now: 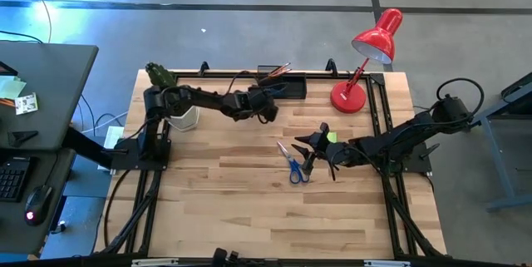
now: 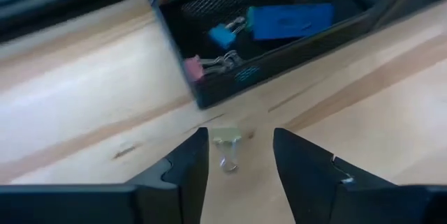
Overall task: Pick and place office supplies into organizer
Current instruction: Put the yellow binder clip into the bottom left section of the desk organizer
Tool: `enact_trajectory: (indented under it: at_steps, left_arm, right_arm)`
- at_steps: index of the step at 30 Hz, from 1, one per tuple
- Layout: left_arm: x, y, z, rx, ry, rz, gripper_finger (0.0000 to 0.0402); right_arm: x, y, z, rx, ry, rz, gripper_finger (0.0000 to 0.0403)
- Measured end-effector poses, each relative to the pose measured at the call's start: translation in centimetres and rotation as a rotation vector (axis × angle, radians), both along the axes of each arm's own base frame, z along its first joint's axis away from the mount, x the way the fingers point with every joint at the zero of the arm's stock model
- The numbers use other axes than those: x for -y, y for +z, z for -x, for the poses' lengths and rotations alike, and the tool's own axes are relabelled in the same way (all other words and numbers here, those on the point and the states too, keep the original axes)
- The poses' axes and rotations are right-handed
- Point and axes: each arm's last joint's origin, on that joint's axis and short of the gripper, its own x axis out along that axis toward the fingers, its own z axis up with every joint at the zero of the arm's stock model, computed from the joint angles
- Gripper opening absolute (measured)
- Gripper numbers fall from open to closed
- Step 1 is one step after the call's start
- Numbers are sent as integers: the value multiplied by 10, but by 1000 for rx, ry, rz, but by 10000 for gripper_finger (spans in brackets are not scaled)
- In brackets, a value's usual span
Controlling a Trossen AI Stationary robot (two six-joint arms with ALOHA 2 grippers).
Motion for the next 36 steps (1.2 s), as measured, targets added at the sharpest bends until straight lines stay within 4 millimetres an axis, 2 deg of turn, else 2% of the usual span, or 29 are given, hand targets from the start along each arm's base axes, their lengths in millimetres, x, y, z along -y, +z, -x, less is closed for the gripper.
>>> enact_trajectory:
  at_steps: [3, 13, 24, 36]
  left_arm:
    - [-5, 5, -2, 8, -24, 33, 146]
    - [-21, 3, 11, 23, 3, 131, 145]
    - [-19, 2, 10, 39, -27, 179, 145]
    - [-26, 2, 13, 49, -24, 192, 145]
  right_arm:
    - [0, 0, 0, 0, 1, 0, 119]
    - [0, 0, 0, 0, 0, -1, 119]
    - [0, 0, 0, 1, -2, -1, 119]
    - [0, 2, -1, 22, -2, -6, 119]
